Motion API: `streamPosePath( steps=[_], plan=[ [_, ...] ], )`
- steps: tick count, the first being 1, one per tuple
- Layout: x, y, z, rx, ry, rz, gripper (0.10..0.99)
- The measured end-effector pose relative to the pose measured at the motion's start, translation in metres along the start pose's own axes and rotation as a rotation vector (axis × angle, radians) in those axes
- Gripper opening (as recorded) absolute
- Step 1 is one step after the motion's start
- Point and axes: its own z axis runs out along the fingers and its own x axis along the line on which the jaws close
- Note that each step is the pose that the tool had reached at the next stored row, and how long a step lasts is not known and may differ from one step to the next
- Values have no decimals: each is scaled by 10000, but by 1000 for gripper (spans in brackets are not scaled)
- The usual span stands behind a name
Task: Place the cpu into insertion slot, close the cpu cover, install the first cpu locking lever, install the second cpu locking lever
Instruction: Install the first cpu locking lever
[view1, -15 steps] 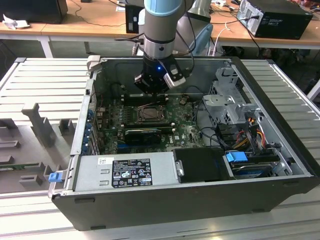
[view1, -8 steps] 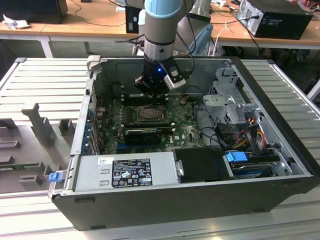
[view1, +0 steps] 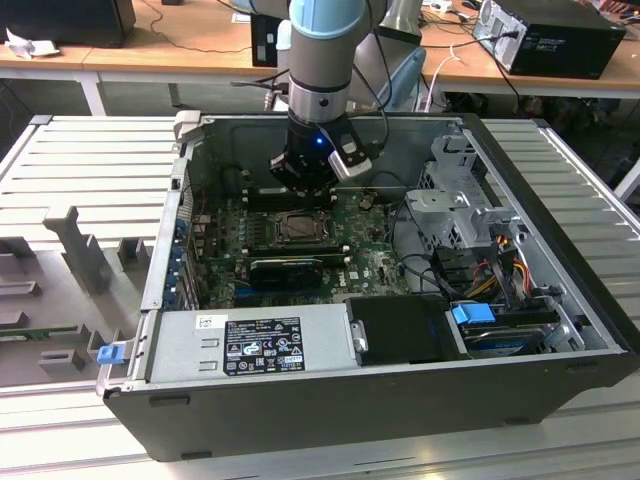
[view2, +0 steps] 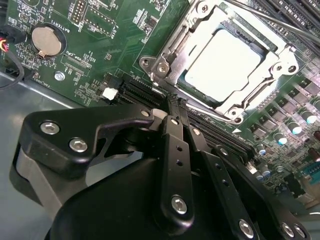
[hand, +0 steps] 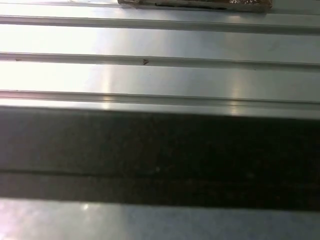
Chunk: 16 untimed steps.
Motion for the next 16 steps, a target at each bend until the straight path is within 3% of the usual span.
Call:
streamPosePath(
  steps=[7,16],
  plan=[
    [0,-6,50,105,8,1,106],
    [-15,-5,64,121,1,2,106]
  ],
)
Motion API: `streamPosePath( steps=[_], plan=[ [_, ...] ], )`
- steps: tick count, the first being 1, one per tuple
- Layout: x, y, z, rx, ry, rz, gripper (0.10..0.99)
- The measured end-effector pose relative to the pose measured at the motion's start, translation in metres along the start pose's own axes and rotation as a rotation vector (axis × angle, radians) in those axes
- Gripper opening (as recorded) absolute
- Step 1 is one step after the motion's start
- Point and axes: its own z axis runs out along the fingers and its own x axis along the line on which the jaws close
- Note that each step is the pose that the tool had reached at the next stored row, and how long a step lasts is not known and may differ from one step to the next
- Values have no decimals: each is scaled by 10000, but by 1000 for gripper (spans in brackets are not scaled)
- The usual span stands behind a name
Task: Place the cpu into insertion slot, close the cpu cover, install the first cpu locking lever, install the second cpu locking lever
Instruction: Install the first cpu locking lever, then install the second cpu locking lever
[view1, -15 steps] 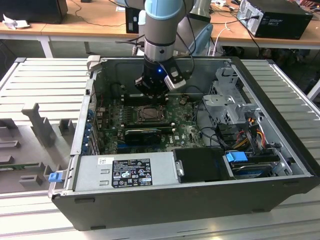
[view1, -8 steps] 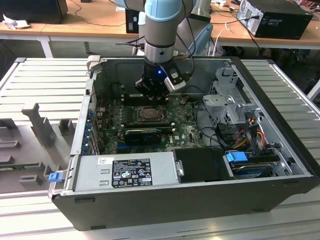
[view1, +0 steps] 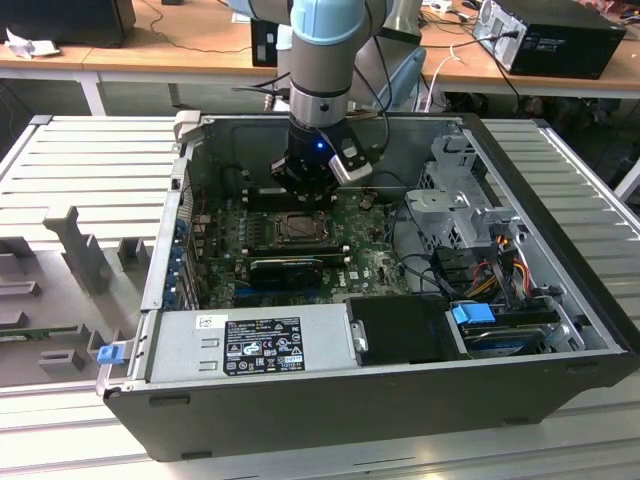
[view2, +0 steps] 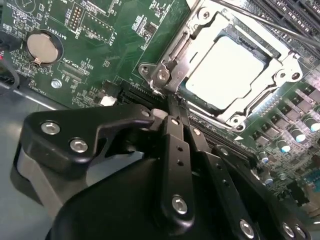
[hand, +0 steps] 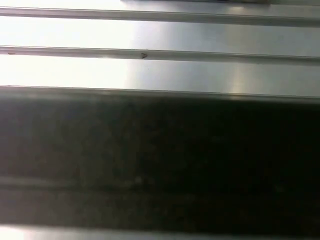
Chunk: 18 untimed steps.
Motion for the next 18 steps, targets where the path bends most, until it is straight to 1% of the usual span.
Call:
streamPosePath(
  steps=[1,4,10,18],
  plan=[
    [0,2,-25,0,-1,-1,106],
    [0,10,-153,14,3,-2,106],
    [2,-29,-159,16,4,-1,106],
    [3,-62,-162,18,4,-2,106]
  ],
)
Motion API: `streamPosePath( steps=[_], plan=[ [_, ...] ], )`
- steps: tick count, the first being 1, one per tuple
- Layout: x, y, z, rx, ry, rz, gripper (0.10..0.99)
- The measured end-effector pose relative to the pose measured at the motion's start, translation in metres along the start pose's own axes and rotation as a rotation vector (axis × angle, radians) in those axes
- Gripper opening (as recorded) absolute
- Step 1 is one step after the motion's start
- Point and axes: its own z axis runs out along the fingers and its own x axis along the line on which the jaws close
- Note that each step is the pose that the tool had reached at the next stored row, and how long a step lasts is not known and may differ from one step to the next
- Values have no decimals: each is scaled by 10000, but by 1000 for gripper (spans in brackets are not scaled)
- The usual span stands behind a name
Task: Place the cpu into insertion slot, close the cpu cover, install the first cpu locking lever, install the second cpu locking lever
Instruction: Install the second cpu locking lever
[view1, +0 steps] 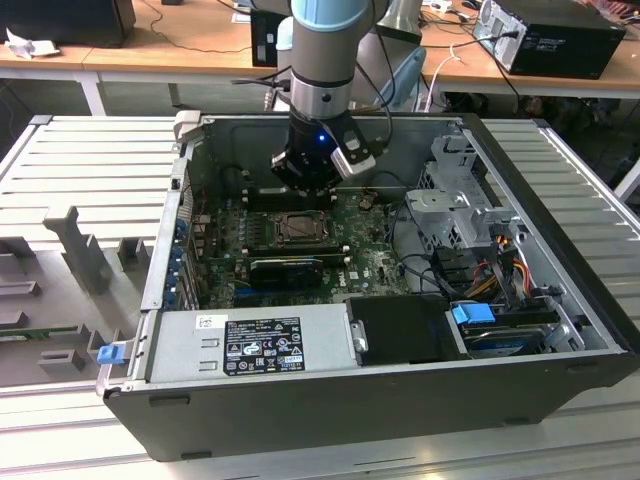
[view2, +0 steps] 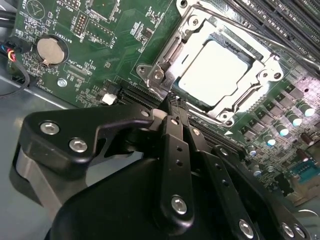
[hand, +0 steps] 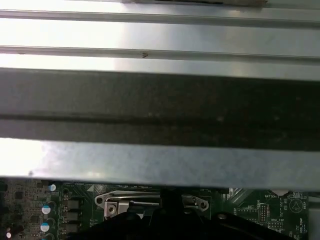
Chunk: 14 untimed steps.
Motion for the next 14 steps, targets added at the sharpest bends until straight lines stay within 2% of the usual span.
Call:
streamPosePath(
  steps=[5,14],
  plan=[
    [1,-30,-1,-1,-1,2,106],
    [2,-28,-49,-3,-1,4,106]
  ],
)
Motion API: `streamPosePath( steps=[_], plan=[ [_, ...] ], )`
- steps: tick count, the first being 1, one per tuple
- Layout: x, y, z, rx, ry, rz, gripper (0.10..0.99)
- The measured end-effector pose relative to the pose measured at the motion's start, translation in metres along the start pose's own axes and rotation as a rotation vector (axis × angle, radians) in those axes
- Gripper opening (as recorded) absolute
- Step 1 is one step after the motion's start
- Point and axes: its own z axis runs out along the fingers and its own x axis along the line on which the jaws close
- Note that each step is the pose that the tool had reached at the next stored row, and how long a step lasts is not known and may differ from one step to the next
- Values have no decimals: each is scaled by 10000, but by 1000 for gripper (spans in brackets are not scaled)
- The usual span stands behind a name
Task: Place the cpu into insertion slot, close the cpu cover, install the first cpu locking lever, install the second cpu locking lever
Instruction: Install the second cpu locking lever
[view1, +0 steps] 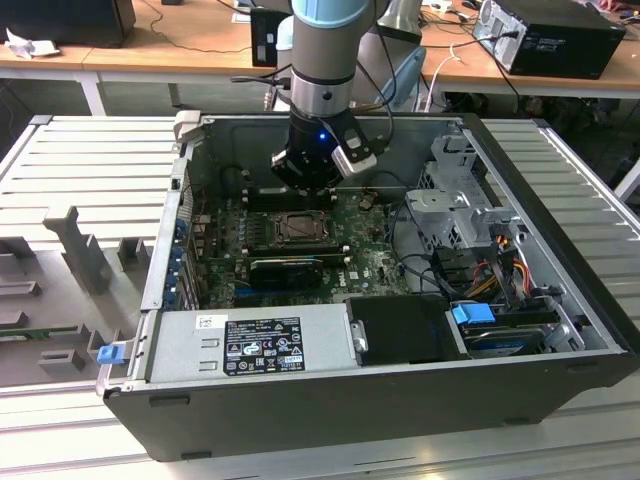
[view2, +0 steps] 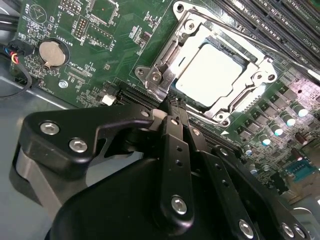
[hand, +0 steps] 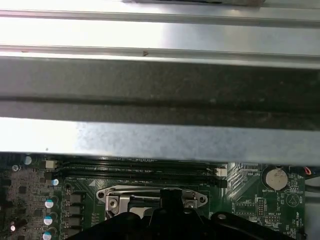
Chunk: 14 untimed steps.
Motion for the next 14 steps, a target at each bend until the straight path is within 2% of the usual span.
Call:
streamPosePath(
  steps=[5,10,14],
  plan=[
    [0,-13,-6,1,1,-2,106],
    [1,-81,-7,0,0,3,106],
    [2,-84,-27,3,1,4,106]
  ],
)
